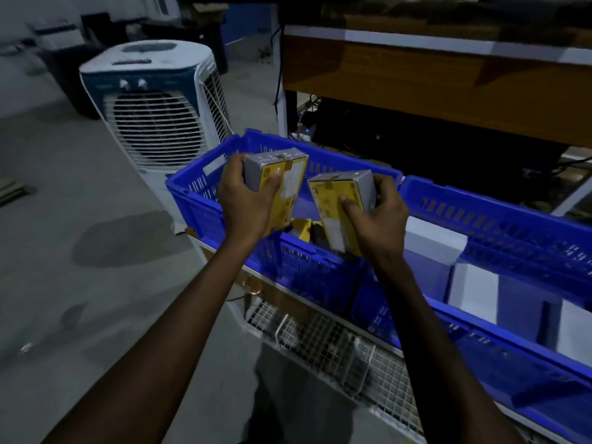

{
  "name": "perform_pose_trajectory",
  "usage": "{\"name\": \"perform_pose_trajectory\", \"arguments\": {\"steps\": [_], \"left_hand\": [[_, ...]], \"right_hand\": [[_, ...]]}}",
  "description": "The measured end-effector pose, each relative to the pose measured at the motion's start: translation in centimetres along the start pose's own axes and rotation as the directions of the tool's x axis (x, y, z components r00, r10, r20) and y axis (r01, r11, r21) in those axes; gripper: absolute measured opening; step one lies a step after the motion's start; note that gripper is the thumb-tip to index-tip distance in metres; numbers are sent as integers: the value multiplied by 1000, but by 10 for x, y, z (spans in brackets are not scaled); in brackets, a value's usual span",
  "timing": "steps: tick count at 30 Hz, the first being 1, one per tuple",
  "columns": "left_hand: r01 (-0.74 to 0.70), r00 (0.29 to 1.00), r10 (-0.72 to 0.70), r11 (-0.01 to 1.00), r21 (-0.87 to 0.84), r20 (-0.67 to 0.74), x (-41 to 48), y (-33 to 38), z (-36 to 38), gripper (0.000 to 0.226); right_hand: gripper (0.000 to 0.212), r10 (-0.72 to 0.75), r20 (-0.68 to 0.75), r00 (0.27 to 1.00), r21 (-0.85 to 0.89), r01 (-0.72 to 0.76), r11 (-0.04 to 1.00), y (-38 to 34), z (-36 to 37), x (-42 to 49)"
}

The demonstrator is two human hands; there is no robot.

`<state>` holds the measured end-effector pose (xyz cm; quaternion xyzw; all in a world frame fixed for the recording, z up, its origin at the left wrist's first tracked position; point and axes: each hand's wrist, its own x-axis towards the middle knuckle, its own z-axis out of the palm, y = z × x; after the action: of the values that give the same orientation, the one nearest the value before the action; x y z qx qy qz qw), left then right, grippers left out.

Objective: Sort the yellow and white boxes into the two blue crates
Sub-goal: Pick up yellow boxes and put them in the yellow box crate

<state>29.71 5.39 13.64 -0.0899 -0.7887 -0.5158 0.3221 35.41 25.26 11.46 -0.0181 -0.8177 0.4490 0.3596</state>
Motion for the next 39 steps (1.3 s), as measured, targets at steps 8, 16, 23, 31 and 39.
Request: {"name": "perform_pose_trajectory", "arguments": {"steps": [8, 16, 23, 31, 39], "left_hand": [[-78, 988, 73, 996, 36, 137, 63, -53, 37, 48], [-273, 769, 184, 961, 54, 612, 71, -110, 60, 46], [-325, 622, 379, 921, -214, 685, 55, -100, 73, 39], [-547, 430, 568, 782, -298, 702, 12, -42, 80, 64], [-583, 288, 659, 697, -419, 695, -70, 38, 58, 82]], "right_hand": [[41, -40, 42, 998, -287, 51, 957, 0, 48, 28], [40, 103, 49, 993, -487, -66, 871, -2, 81, 15], [20, 109, -153, 982, -668, -183, 721, -11, 80, -5], [51, 126, -155, 980, -806, -199, 557, -19, 31, -43], [78, 252, -258, 932, -873, -337, 353, -57, -52, -132]]}}
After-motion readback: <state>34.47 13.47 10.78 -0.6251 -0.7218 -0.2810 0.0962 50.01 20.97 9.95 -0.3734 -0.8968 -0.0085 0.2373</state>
